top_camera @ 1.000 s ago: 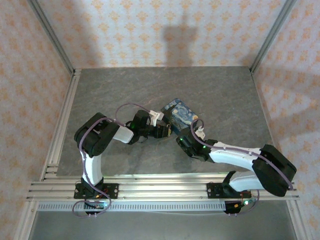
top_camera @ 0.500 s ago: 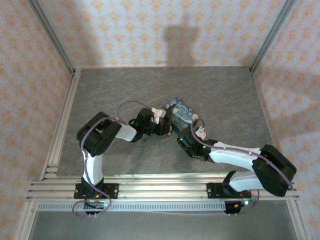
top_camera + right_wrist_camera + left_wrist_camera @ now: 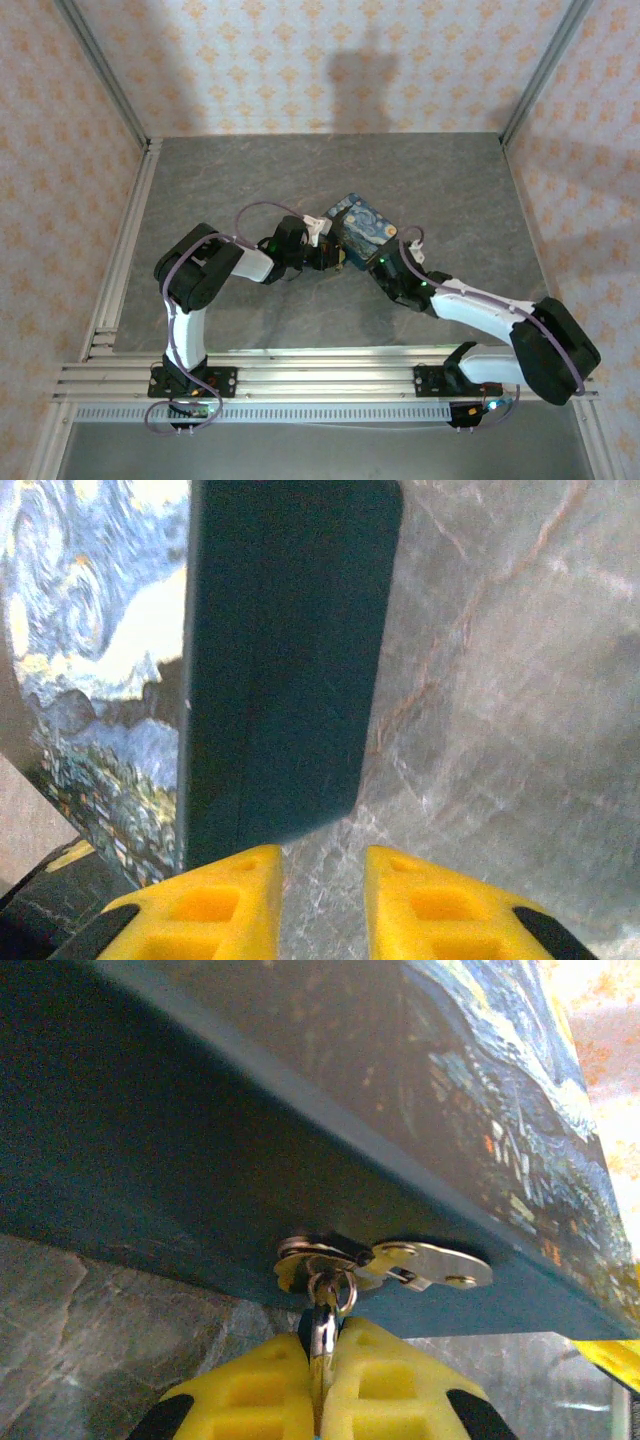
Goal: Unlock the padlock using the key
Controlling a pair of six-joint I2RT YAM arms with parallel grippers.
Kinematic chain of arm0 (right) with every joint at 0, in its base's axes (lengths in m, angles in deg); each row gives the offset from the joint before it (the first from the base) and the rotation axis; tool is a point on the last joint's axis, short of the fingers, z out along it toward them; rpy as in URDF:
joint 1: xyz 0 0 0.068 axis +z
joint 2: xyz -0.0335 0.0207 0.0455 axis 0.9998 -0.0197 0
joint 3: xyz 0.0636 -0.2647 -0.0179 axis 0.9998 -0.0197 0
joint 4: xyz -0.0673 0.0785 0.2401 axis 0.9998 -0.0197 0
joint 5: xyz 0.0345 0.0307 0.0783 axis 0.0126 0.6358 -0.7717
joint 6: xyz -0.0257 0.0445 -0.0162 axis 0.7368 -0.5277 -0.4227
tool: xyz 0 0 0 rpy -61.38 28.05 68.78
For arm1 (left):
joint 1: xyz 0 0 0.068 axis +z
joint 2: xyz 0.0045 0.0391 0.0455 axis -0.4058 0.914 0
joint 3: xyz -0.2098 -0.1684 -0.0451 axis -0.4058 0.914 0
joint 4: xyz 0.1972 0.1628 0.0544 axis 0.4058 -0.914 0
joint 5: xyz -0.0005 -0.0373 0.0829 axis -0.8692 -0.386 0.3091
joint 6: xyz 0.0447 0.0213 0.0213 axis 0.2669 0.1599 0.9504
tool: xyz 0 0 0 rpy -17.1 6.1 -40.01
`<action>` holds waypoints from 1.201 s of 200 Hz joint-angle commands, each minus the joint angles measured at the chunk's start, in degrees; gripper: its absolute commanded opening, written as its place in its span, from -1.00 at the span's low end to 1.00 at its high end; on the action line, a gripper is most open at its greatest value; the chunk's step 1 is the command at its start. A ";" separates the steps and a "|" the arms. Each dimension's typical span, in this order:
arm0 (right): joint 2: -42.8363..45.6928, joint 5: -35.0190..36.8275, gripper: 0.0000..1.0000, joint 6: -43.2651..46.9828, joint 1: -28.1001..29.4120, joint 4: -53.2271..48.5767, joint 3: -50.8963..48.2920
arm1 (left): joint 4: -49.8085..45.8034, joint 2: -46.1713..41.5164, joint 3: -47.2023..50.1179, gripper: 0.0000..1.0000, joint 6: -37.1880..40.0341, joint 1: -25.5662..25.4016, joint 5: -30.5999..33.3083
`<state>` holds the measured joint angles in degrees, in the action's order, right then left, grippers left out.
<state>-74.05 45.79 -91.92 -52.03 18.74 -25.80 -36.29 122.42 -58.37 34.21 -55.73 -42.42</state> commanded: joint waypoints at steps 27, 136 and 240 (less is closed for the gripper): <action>5.79 -8.94 -0.55 9.86 -1.68 4.42 -1.26 | 0.57 -0.30 -0.21 -1.00 -6.40 0.14 -2.04; -2.25 -17.28 -0.51 9.89 1.40 15.65 -1.92 | -4.80 -6.95 -3.07 -1.00 -8.89 -0.55 -6.95; -2.72 -16.90 -0.43 8.59 -0.98 19.60 -6.95 | -3.21 -3.52 -4.90 -1.00 -9.86 -0.55 -14.55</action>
<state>-76.54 27.34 -82.61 -52.71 35.96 -31.05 -42.80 117.26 -61.54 25.64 -55.84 -53.35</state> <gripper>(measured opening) 0.283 0.062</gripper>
